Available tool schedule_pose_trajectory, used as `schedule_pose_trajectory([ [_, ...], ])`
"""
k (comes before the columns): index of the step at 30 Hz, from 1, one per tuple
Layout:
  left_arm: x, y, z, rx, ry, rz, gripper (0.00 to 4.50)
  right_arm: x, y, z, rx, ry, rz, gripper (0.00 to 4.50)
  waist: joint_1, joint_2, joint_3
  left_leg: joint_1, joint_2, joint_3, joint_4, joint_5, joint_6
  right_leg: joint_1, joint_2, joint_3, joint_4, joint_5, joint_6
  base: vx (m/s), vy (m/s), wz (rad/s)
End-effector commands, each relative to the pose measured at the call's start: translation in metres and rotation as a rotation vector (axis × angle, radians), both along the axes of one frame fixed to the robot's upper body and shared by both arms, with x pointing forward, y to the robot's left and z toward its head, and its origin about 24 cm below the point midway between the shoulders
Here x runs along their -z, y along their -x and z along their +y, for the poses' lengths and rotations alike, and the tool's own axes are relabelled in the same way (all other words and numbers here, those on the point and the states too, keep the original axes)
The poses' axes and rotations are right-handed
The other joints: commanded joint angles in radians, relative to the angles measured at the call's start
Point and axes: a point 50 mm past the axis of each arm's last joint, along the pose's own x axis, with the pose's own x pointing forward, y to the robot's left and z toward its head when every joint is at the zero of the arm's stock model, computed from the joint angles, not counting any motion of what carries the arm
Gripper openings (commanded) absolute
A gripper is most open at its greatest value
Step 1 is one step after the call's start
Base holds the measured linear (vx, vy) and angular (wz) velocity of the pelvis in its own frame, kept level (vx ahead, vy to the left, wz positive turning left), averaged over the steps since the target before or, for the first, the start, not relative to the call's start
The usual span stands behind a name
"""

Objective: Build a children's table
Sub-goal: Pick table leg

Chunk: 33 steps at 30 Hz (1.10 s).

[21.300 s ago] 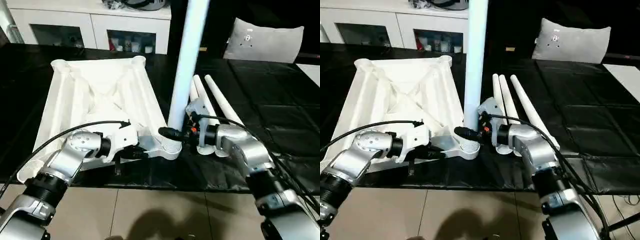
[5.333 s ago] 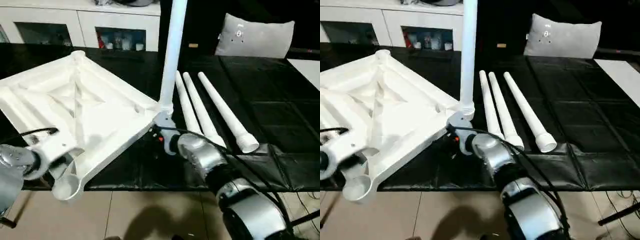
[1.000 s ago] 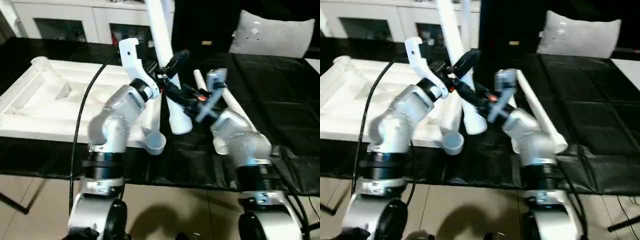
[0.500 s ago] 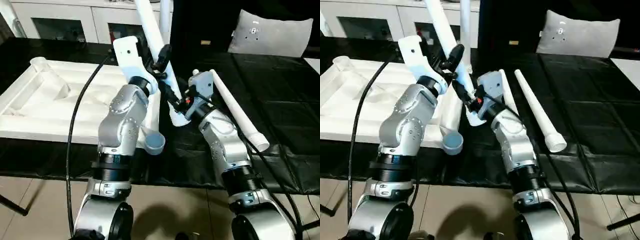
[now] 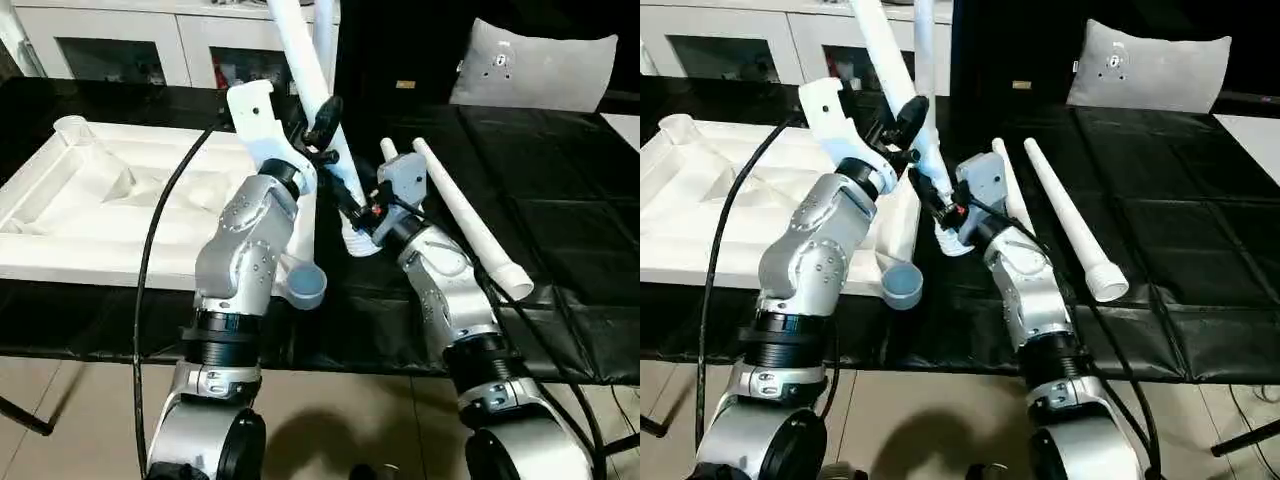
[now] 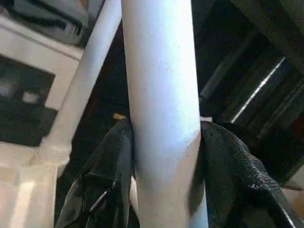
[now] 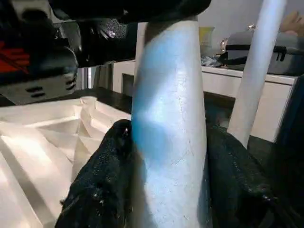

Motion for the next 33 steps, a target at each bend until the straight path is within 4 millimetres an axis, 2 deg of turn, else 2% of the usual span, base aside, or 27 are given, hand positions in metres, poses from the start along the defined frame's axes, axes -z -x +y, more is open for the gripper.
schedule_pose_trajectory([
  [1, 0.011, 0.005, -0.019, 0.064, 0.084, 0.073, 1.8, -0.014, -0.002, 0.005, -0.02, 0.008, -0.069, 1.84, 0.002, 0.0, -0.088, -0.001, 0.013, 0.007, -0.056, -0.118, 0.09, 0.086, -0.059, 0.051, -0.064, -0.224, -0.139, 0.0, 0.0, 0.0],
  [3, 0.011, 0.002, -0.015, 0.051, 0.094, 0.077, 1.8, -0.013, -0.003, 0.005, -0.022, 0.015, -0.059, 1.84, 0.002, 0.0, -0.089, -0.002, 0.013, 0.006, -0.056, -0.115, 0.091, 0.086, -0.058, 0.051, -0.063, -0.221, -0.138, 0.0, 0.0, 0.0],
  [4, 0.011, 0.002, -0.015, 0.05, 0.094, 0.078, 1.79, -0.013, -0.003, 0.005, -0.021, 0.016, -0.059, 2.4, 0.002, 0.001, -0.089, -0.002, 0.012, 0.006, -0.056, -0.116, 0.091, 0.086, -0.059, 0.051, -0.063, -0.223, -0.139, 0.0, 0.0, 0.0],
  [7, 0.009, -0.004, -0.005, 0.006, 0.105, 0.08, 1.79, -0.012, -0.005, 0.004, -0.023, 0.013, -0.04, 2.57, 0.002, 0.0, -0.088, -0.001, 0.011, 0.007, -0.056, -0.119, 0.094, 0.086, -0.058, 0.05, -0.066, -0.238, -0.132, 0.0, 0.0, 0.0],
  [9, 0.008, -0.006, 0.0, -0.006, 0.103, 0.08, 1.79, -0.012, -0.005, 0.002, -0.035, 0.006, -0.034, 2.87, 0.002, -0.001, -0.089, -0.003, 0.011, 0.006, -0.056, -0.115, 0.095, 0.088, -0.058, 0.05, -0.065, -0.236, -0.127, 0.0, 0.0, 0.0],
  [13, 0.005, -0.012, 0.01, -0.029, 0.096, 0.072, 1.77, -0.015, -0.006, -0.003, -0.07, -0.027, -0.012, 3.01, 0.003, 0.001, -0.089, 0.0, 0.012, 0.007, -0.056, -0.114, 0.101, 0.086, -0.057, 0.05, -0.065, -0.222, -0.133, 0.0, 0.0, 0.0],
  [14, 0.005, -0.012, 0.01, -0.029, 0.096, 0.072, 1.77, -0.015, -0.006, -0.003, -0.07, -0.027, -0.012, 3.18, 0.003, 0.001, -0.089, 0.0, 0.014, 0.005, -0.056, -0.115, 0.106, 0.087, -0.058, 0.051, -0.063, -0.21, -0.138, 0.0, 0.0, 0.0],
  [15, 0.002, -0.015, 0.019, -0.029, 0.086, 0.062, 1.77, -0.018, -0.005, -0.011, -0.123, -0.083, 0.017, 3.31, 0.004, 0.003, -0.089, 0.001, 0.011, 0.005, -0.056, -0.122, 0.108, 0.088, -0.056, 0.049, -0.064, -0.216, -0.137, 0.0, 0.0, 0.0],
  [18, 0.001, -0.017, 0.024, -0.011, 0.076, 0.054, 1.77, -0.021, -0.005, -0.017, -0.16, -0.116, 0.045, 3.48, 0.008, 0.003, -0.089, 0.0, 0.014, 0.004, -0.056, -0.109, 0.111, 0.088, -0.059, 0.05, -0.062, -0.21, -0.141, 0.0, 0.0, 0.0],
  [22, -0.002, -0.015, 0.027, 0.147, 0.079, 0.028, 1.77, -0.02, -0.008, -0.038, -0.215, -0.172, 0.196, 3.85, 0.012, 0.004, -0.091, 0.002, 0.012, 0.004, -0.054, -0.09, 0.113, 0.09, -0.058, 0.051, -0.059, -0.2, -0.155, 0.0, 0.0, 0.0],
  [24, -0.005, -0.012, 0.027, 0.225, 0.095, 0.011, 1.77, -0.02, -0.008, -0.044, -0.245, -0.169, 0.224, 3.93, 0.016, 0.002, -0.091, 0.002, 0.01, 0.007, -0.052, -0.089, 0.104, 0.09, -0.059, 0.05, -0.06, -0.206, -0.163, 0.0, 0.0, 0.0],
  [26, -0.01, -0.008, 0.027, 0.325, 0.131, -0.01, 1.77, -0.021, -0.005, -0.048, -0.305, -0.162, 0.25, 4.24, 0.019, 0.002, -0.09, 0.001, 0.012, 0.008, -0.052, -0.094, 0.097, 0.089, -0.06, 0.05, -0.061, -0.219, -0.164, 0.0, 0.0, 0.0],
  [29, -0.013, -0.005, 0.027, 0.406, 0.128, -0.034, 1.77, -0.023, -0.001, -0.051, -0.376, -0.153, 0.273, 4.29, 0.023, 0.001, -0.09, 0.0, 0.011, 0.007, -0.052, -0.095, 0.097, 0.091, -0.06, 0.048, -0.062, -0.232, -0.153, 0.0, 0.0, 0.0],
  [30, -0.016, 0.0, 0.026, 0.506, 0.099, -0.063, 1.77, -0.025, 0.008, -0.054, -0.489, -0.136, 0.298, 4.31, 0.024, 0.0, -0.089, 0.003, 0.007, 0.009, -0.052, -0.102, 0.096, 0.092, -0.057, 0.047, -0.068, -0.254, -0.145, 0.0, 0.0, 0.0],
  [32, -0.017, 0.007, 0.027, 0.62, 0.056, -0.107, 1.77, -0.029, 0.017, -0.057, -0.613, -0.119, 0.333, 4.32, 0.026, 0.001, -0.089, 0.001, 0.013, 0.005, -0.054, -0.091, 0.102, 0.092, -0.056, 0.048, -0.063, -0.244, -0.139, 0.0, 0.0, 0.0],
  [33, -0.017, 0.007, 0.027, 0.621, 0.056, -0.108, 1.77, -0.029, 0.017, -0.057, -0.614, -0.119, 0.334, 4.32, 0.028, 0.002, -0.09, 0.002, 0.014, 0.005, -0.054, -0.089, 0.101, 0.091, -0.059, 0.049, -0.063, -0.244, -0.139, 0.0, 0.0, 0.0],
])
